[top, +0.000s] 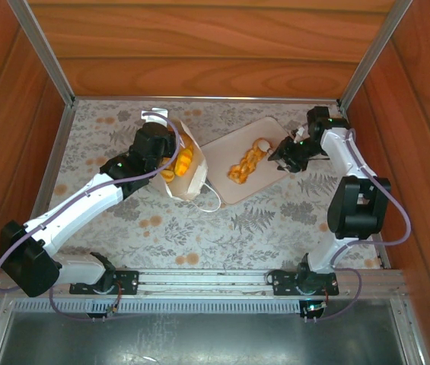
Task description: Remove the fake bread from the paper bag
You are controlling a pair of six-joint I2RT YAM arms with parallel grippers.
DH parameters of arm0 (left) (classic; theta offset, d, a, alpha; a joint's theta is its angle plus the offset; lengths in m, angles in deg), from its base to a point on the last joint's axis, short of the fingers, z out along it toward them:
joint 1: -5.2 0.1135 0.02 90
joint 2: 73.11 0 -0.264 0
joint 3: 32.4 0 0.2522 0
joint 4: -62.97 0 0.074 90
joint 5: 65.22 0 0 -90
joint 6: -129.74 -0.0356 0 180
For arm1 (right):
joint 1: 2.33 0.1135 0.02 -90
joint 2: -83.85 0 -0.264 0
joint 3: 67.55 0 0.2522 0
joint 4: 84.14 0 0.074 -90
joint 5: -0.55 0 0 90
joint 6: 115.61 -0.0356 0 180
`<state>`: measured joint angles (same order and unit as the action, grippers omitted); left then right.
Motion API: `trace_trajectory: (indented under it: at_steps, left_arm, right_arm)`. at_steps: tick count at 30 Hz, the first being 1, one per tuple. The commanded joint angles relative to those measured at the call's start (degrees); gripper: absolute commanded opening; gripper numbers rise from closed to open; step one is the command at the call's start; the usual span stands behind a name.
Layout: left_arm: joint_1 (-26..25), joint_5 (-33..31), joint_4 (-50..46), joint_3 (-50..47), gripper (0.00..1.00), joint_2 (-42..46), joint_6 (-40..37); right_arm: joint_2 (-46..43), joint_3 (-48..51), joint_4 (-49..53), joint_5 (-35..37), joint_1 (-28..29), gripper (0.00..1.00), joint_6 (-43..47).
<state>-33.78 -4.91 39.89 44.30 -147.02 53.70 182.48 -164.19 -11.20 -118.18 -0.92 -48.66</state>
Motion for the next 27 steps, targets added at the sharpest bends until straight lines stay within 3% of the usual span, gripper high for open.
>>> trace_trajectory:
  at_steps: [1, 13, 19, 27]
  left_arm:
    - [0.6, -0.8, 1.8, 1.3, 0.0, 0.6, -0.3]
    - [2.0, -0.7, 1.7, -0.1, 0.0, 1.2, 1.4]
    - [3.2, 1.0, 2.8, -1.3, 0.0, 1.6, 3.1]
    - [3.3, 1.0, 2.4, -1.6, 0.0, 1.6, 4.3]
  right_arm:
    - [-5.0, 1.1, 0.4, -3.7, -0.5, 0.48, 0.2]
    - [-18.9, 17.5, -3.6, -9.9, -0.4, 0.36, -1.9]
    - [-24.6, 25.0, -6.6, -12.1, 0.2, 0.35, -3.4]
    - [-25.3, 31.1, -13.7, -14.1, 1.1, 0.33, -5.6]
